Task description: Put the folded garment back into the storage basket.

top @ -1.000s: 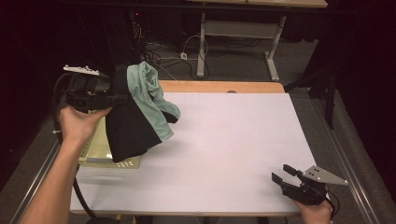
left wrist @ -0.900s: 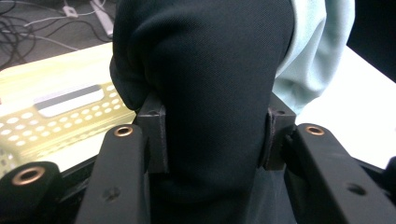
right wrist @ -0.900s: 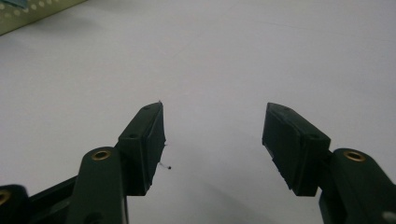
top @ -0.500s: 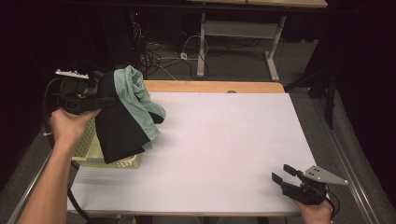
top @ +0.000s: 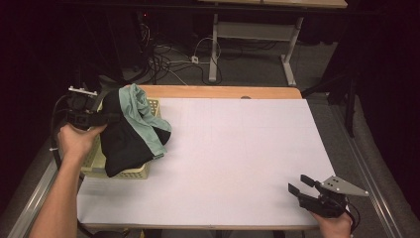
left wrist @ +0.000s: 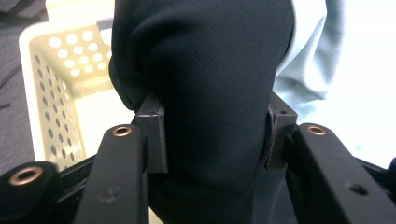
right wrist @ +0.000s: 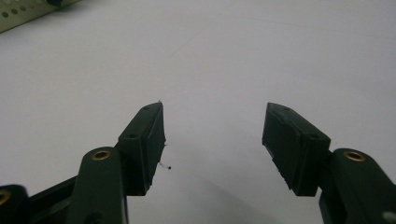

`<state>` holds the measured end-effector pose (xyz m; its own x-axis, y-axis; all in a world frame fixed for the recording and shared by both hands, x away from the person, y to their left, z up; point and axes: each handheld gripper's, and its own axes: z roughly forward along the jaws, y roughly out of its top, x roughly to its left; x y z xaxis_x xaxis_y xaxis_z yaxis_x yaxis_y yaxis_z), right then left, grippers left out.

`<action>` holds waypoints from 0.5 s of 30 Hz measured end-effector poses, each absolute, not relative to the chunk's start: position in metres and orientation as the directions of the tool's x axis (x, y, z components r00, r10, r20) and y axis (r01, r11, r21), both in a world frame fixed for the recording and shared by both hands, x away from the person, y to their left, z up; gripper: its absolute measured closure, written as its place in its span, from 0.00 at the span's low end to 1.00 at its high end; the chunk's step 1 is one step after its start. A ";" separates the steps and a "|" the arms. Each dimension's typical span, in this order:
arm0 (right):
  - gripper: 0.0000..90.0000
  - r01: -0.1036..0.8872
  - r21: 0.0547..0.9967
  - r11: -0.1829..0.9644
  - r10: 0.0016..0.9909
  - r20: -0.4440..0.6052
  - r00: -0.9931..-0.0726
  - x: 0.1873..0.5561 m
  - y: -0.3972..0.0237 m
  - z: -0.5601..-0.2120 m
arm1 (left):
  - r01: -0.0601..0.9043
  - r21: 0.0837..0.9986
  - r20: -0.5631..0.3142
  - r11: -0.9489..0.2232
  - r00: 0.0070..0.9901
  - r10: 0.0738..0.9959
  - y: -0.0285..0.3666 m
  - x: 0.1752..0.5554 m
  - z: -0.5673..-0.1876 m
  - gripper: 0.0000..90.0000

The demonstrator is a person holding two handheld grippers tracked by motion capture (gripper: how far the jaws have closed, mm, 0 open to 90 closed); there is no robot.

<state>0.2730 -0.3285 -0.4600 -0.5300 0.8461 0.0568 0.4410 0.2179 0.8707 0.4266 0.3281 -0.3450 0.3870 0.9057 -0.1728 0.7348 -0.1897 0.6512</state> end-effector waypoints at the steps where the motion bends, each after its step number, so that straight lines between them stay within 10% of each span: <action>1: 0.44 0.441 0.871 0.218 0.846 0.057 -0.530 0.273 -0.329 -0.460 | 0.741 0.644 -0.174 -0.188 0.382 0.908 0.328 0.428 -0.349 0.59; 15: 0.44 0.447 0.867 0.221 0.843 0.060 -0.534 0.274 -0.328 -0.461 | 0.808 0.519 -0.075 -0.278 0.367 0.927 0.312 0.452 -0.394 0.57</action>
<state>0.2737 -0.3283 -0.4606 -0.5341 0.8433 0.0602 0.4472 0.2214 0.8666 0.4525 0.3117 -0.3938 0.3667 0.9273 -0.0747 0.8082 -0.2777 0.5192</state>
